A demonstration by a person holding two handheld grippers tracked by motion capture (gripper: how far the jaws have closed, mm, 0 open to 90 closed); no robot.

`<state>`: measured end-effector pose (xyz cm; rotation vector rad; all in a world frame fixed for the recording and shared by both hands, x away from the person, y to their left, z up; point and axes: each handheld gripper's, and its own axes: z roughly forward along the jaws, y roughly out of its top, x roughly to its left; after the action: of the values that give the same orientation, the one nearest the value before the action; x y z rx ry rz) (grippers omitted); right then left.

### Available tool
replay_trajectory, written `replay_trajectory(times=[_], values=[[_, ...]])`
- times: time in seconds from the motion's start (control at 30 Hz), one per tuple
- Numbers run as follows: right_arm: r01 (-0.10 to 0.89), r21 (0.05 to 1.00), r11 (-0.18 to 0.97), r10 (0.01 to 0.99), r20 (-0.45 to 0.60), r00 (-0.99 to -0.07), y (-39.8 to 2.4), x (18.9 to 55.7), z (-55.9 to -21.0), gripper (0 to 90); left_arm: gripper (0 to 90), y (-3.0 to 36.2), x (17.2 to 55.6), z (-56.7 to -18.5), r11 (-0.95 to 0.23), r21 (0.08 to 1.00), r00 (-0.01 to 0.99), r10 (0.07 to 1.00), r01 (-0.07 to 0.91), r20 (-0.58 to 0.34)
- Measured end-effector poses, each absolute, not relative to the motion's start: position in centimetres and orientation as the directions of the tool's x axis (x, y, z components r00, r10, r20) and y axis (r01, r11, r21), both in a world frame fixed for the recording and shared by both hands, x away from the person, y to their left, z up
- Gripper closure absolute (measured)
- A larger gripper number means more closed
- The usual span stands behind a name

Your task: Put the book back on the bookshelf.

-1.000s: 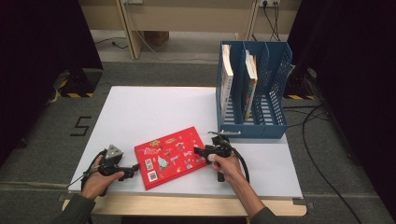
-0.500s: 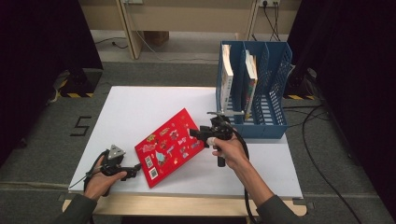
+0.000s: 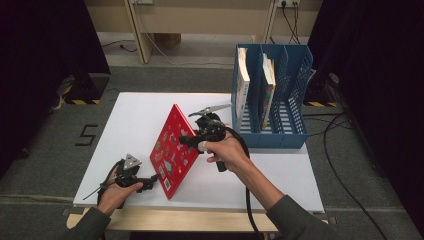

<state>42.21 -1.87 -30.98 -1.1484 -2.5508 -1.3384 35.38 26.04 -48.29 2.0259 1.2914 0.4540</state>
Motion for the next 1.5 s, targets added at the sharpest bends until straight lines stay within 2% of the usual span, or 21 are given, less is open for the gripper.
replay_trajectory(times=[0.17, 0.4, 0.57, 0.8, 1.27, 1.3, 1.37, 1.5], values=[[0.592, 0.701, 0.397, 0.613, 0.278, -0.74, -2.1, 42.3, -31.0, 68.4, 8.9, 26.1, 35.4, -48.3, -0.274, 0.706, 0.447, 0.892, 0.653, -0.067], [0.563, 0.713, 0.418, 0.599, 0.25, -0.761, -2.6, 42.5, -31.1, 68.9, 14.7, 26.4, 35.3, -48.1, -0.256, 0.713, 0.453, 0.886, 0.652, -0.096], [0.496, 0.69, 0.527, 0.568, 0.148, -0.81, -2.6, 42.4, -29.2, 69.7, 14.7, 27.0, 35.4, -48.0, -0.22, 0.727, 0.437, 0.891, 0.65, -0.121], [0.47, 0.65, 0.598, 0.572, 0.064, -0.817, -4.4, 41.9, -27.2, 72.0, 14.7, 28.2, 35.6, -48.0, -0.187, 0.727, 0.408, 0.903, 0.66, -0.137], [0.519, 0.637, 0.571, 0.614, 0.088, -0.784, -10.0, 41.0, -26.1, 76.8, 14.7, 28.5, 35.8, -48.1, -0.174, 0.721, 0.402, 0.902, 0.671, -0.156], [0.55, 0.643, 0.533, 0.627, 0.136, -0.767, -10.0, 41.2, -26.2, 77.5, 14.7, 28.5, 35.8, -48.1, -0.172, 0.719, 0.4, 0.902, 0.673, -0.16], [0.558, 0.645, 0.522, 0.632, 0.147, -0.761, -9.8, 41.4, -26.3, 77.5, 14.8, 28.5, 35.8, -48.1, -0.171, 0.719, 0.401, 0.902, 0.673, -0.162], [0.566, 0.651, 0.506, 0.634, 0.163, -0.756, -9.1, 41.7, -26.4, 70.7, 14.8, 28.5, 35.8, -48.1, -0.172, 0.72, 0.407, 0.898, 0.673, -0.167]])
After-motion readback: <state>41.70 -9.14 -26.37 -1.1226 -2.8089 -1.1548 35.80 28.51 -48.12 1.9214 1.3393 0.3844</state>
